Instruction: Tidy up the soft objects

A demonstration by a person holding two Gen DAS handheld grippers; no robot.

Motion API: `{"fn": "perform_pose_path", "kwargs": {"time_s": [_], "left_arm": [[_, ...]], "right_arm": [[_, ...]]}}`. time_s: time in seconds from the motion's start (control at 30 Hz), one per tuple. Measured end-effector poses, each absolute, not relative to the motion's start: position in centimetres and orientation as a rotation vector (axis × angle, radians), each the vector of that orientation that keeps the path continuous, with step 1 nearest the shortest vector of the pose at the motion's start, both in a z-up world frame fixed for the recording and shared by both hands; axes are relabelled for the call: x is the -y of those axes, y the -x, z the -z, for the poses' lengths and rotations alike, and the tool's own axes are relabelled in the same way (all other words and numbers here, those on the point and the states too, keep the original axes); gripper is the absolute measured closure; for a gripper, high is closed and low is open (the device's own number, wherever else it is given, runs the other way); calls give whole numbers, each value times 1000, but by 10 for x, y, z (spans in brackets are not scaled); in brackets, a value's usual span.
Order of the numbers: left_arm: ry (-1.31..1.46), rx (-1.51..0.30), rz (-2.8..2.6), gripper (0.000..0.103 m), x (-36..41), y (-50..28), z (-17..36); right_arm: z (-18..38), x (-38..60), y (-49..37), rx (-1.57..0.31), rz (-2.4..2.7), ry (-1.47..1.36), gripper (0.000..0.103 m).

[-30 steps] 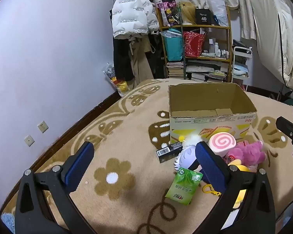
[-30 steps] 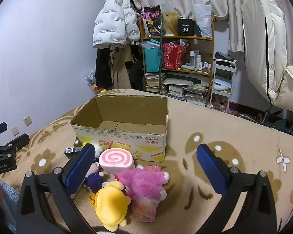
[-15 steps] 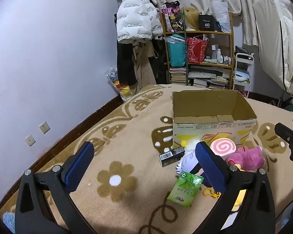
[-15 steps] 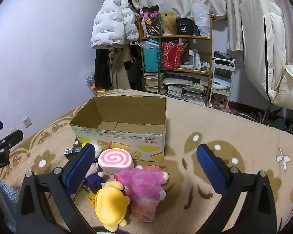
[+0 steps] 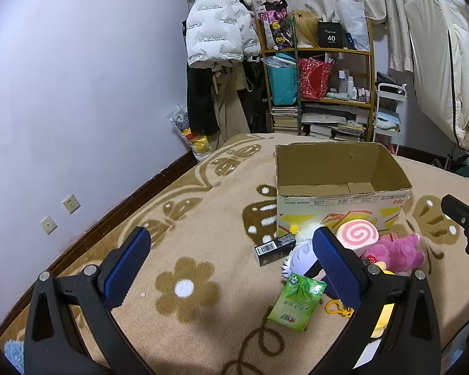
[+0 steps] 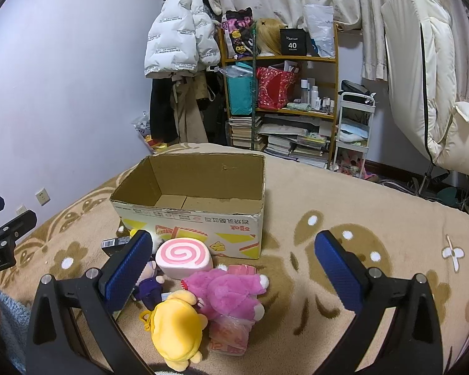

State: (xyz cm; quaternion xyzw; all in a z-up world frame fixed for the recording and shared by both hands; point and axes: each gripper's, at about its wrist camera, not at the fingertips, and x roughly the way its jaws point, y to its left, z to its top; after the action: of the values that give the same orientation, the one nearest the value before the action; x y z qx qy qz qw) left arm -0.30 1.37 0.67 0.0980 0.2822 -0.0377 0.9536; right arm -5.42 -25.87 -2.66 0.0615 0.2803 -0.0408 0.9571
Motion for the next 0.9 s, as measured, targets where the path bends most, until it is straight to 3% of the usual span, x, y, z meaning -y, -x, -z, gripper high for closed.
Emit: {"fn": "perform_pose_path", "kwargs": {"time_s": [0.9], "left_arm": [[-199, -574, 76, 1, -15, 2, -7]], "right_arm": [[28, 259, 54, -570, 82, -129, 0]]}}
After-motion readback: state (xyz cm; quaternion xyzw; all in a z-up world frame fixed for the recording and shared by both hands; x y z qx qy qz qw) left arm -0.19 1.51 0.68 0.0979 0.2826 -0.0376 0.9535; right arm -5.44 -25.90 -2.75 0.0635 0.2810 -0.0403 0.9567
